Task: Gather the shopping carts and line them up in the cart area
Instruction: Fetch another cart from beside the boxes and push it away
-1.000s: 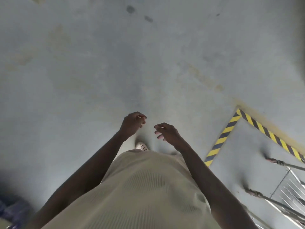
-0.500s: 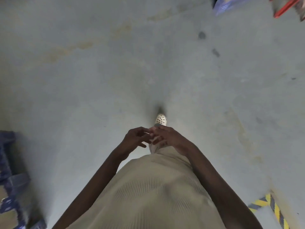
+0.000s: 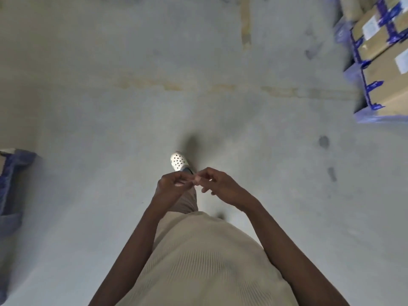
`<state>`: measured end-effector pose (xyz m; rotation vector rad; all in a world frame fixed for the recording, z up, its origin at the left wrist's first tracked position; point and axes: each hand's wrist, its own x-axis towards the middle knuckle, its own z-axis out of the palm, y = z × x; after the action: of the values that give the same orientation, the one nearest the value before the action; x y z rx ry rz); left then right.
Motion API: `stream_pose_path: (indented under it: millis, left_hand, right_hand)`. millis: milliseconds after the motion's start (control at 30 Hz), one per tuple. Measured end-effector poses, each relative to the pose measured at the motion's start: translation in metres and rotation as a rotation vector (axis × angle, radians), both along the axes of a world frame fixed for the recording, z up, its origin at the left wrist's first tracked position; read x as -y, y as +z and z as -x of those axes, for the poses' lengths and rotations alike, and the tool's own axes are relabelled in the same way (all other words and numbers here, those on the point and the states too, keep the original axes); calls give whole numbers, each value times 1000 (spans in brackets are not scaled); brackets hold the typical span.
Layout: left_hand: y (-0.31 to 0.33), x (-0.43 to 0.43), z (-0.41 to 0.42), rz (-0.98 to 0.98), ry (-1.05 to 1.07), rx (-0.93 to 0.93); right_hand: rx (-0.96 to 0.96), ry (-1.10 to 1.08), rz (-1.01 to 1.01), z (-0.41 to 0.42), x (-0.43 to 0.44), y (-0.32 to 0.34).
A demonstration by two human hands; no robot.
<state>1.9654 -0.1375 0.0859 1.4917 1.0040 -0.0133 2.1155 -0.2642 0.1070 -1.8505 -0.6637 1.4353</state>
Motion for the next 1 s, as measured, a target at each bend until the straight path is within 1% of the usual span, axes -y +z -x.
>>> stream_pose_path:
  millis: [100, 167, 267, 333, 433, 500, 600, 633, 700, 833, 1000]
  left_hand:
    - [-14, -67, -59, -14, -51, 17]
    - [-17, -121, -101, -18, -149, 28]
    - [-7, -204, -169, -85, -285, -1]
    - [8, -257, -217, -153, -337, -29]
    - [31, -329, -285, -250, -416, -47]
    - [40, -369, -325, -357, -460, -57]
    - [35, -418, -380, -727, -517, -142]
    - [28, -433, -397, -790, -510, -148]
    - [13, -465, -433, -789, -484, -151]
    - [-3, -530, -511, -683, -428, -205]
    - [15, -619, -618, -640, -365, -201]
  right_hand:
    - [175, 140, -33, -65, -64, -14]
    - [297, 209, -48, -108, -110, -19]
    - [545, 323, -24, -172, -182, -16]
    - [676, 348, -38, -211, -229, -3]
    - [792, 289, -126, -268, -290, 18]
    - [811, 238, -141, -307, -324, 22]
    - [789, 182, -115, -371, -371, 13]
    - [780, 177, -108, -393, -387, 8]
    - [755, 195, -110, -439, -422, -5]
    - [684, 319, -114, -547, -504, -15]
    - [805, 402, -115, -690, -624, 13]
